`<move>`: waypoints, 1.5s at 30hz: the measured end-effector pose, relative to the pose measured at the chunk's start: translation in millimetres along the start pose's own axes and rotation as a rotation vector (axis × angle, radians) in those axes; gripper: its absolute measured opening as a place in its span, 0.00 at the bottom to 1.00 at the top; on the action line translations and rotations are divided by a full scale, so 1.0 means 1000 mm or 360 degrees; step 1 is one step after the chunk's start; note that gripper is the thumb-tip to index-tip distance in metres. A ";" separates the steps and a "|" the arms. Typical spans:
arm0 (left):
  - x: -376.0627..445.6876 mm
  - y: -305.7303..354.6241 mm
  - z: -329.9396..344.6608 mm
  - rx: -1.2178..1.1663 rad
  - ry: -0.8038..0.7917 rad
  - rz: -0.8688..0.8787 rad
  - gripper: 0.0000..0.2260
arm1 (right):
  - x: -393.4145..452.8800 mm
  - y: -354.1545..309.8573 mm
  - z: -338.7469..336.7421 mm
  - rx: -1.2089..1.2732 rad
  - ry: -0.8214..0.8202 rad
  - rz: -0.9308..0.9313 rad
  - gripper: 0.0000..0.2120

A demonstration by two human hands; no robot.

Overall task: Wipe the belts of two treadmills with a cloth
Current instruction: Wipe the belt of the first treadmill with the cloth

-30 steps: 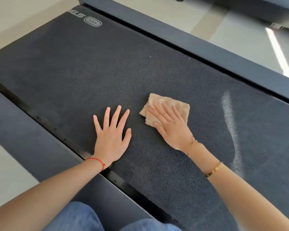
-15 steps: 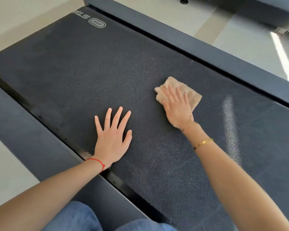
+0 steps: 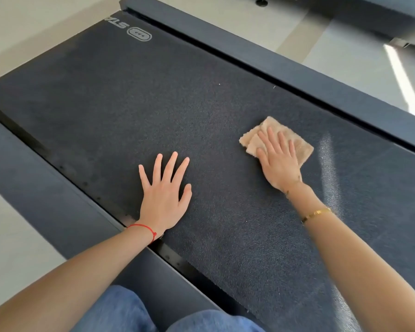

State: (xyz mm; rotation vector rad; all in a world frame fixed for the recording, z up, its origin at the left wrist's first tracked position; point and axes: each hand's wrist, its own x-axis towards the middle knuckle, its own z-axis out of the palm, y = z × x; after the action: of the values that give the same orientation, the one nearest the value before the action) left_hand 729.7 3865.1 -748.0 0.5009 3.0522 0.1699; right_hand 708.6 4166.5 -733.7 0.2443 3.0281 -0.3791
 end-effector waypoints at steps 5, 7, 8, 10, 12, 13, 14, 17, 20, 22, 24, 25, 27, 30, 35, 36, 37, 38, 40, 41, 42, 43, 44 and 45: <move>0.002 -0.002 0.003 0.0031 0.0008 0.0012 0.28 | 0.005 -0.051 0.007 -0.0012 -0.0035 -0.0205 0.25; 0.002 -0.002 0.004 0.0041 0.0016 0.0013 0.28 | -0.025 -0.068 0.013 -0.0017 -0.0097 -0.0429 0.25; 0.002 -0.002 0.004 0.0043 0.0020 0.0011 0.28 | -0.042 -0.074 0.016 -0.0022 -0.0128 -0.0481 0.25; 0.002 -0.003 0.004 0.0026 0.0022 0.0009 0.28 | -0.069 -0.079 0.021 -0.0029 -0.0180 -0.0580 0.26; 0.002 -0.004 0.002 -0.0013 0.0008 0.0002 0.27 | -0.078 -0.073 0.022 -0.0056 -0.0220 -0.0650 0.26; 0.001 -0.004 0.001 -0.0034 0.0010 -0.0006 0.27 | -0.072 -0.068 0.021 -0.0061 -0.0217 -0.0650 0.25; 0.001 -0.004 0.000 -0.0050 0.0008 -0.0013 0.27 | -0.062 -0.066 0.019 -0.0057 -0.0208 -0.0625 0.25; 0.000 -0.007 -0.001 -0.0094 0.0013 -0.0018 0.27 | -0.018 -0.073 0.018 -0.0021 -0.0147 -0.0441 0.25; 0.005 -0.011 -0.002 -0.0145 0.0034 -0.0013 0.26 | 0.015 -0.096 0.023 -0.0020 -0.0104 -0.0203 0.25; 0.008 -0.013 -0.002 -0.0189 0.0047 -0.0034 0.26 | 0.019 -0.115 0.028 -0.0010 -0.0093 -0.0140 0.25; 0.009 -0.013 -0.001 -0.0225 0.0062 -0.0050 0.26 | 0.011 -0.134 0.034 0.0013 -0.0095 -0.0247 0.25; 0.010 -0.014 -0.001 -0.0240 0.0067 -0.0053 0.26 | 0.004 -0.144 0.038 0.0007 -0.0092 -0.0327 0.25; 0.012 -0.017 -0.002 -0.0265 0.0073 -0.0023 0.25 | -0.011 -0.160 0.046 -0.0024 -0.0078 -0.0419 0.25; 0.017 -0.042 -0.005 -0.0203 0.0046 0.0229 0.24 | -0.019 -0.173 0.052 0.0014 -0.0065 -0.0344 0.25; 0.028 -0.134 -0.018 0.0025 -0.0008 0.0339 0.25 | -0.030 -0.197 0.057 0.0030 -0.0111 -0.0261 0.25; 0.028 -0.152 -0.021 0.0045 -0.0037 0.0317 0.25 | -0.036 -0.206 0.059 0.0032 -0.0119 -0.0281 0.25; 0.027 -0.168 -0.025 0.0062 -0.0060 0.0304 0.25 | -0.043 -0.216 0.062 0.0036 -0.0132 -0.0315 0.25; 0.026 -0.183 -0.029 0.0068 -0.0081 0.0291 0.25 | -0.050 -0.226 0.064 0.0039 -0.0155 -0.0359 0.25; 0.024 -0.207 -0.038 0.0053 -0.0123 0.0242 0.25 | -0.061 -0.246 0.068 0.0015 -0.0220 -0.0487 0.25; 0.022 -0.217 -0.042 0.0041 -0.0141 0.0210 0.25 | -0.067 -0.255 0.069 -0.0006 -0.0250 -0.0557 0.25; 0.021 -0.225 -0.047 0.0019 -0.0157 0.0177 0.25 | -0.071 -0.264 0.070 -0.0017 -0.0275 -0.0610 0.25; 0.019 -0.233 -0.051 -0.0009 -0.0170 0.0148 0.25 | -0.075 -0.271 0.071 -0.0015 -0.0295 -0.0638 0.25; 0.019 -0.240 -0.054 -0.0034 -0.0180 0.0125 0.25 | -0.078 -0.277 0.070 -0.0006 -0.0310 -0.0641 0.25; 0.018 -0.247 -0.058 -0.0051 -0.0188 0.0110 0.24 | -0.079 -0.281 0.070 0.0002 -0.0319 -0.0632 0.24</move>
State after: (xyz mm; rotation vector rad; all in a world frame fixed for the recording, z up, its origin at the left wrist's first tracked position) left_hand 631.0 3633.0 -719.6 0.5926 2.9145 0.1849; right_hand 743.7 3868.6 -726.6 -0.3787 2.8625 -0.4026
